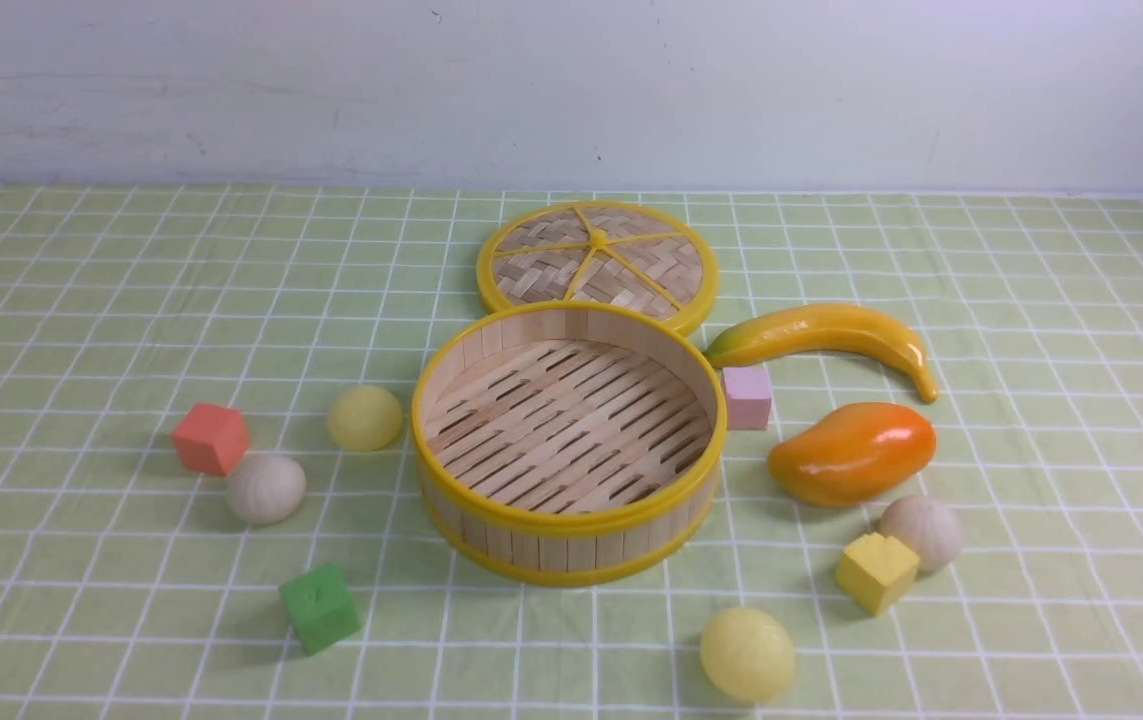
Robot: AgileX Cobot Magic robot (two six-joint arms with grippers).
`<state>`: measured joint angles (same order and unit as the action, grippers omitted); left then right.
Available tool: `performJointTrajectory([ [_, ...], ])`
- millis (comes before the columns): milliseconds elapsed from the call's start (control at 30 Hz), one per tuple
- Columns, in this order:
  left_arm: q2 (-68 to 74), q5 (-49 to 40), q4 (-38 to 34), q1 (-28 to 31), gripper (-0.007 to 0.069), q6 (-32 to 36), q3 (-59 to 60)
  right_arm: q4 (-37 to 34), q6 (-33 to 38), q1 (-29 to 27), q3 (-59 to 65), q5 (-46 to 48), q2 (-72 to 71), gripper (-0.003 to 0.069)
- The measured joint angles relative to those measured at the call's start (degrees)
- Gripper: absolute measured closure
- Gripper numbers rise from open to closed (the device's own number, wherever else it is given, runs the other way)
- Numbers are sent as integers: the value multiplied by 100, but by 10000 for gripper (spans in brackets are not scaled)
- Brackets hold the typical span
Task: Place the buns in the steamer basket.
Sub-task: Use the right arm to grab a steamed stuffed bun
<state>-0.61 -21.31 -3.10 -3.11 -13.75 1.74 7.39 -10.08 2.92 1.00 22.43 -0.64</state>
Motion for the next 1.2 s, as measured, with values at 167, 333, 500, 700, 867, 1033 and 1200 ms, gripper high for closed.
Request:
performJointTrajectory([
  [167, 0, 0, 0, 0, 387, 0, 0, 0, 0, 0, 0, 0, 0, 522],
  [333, 0, 0, 0, 0, 387, 0, 0, 0, 0, 0, 0, -5, 0, 517],
  [500, 0, 0, 0, 0, 387, 0, 0, 0, 0, 0, 41, -254, 0, 510],
  [700, 0, 0, 0, 0, 387, 0, 0, -19, -61, 0, 59, -1191, 0, 505],
  [867, 0, 0, 0, 0, 387, 0, 0, -39, -438, 0, 59, -2721, 0, 501],
  [1033, 0, 0, 0, 0, 387, 0, 0, -221, -977, 0, 25, -3959, 0, 501],
  [1200, 0, 0, 0, 0, 387, 0, 0, -579, -1608, 0, -899, -3628, 178, 492],
])
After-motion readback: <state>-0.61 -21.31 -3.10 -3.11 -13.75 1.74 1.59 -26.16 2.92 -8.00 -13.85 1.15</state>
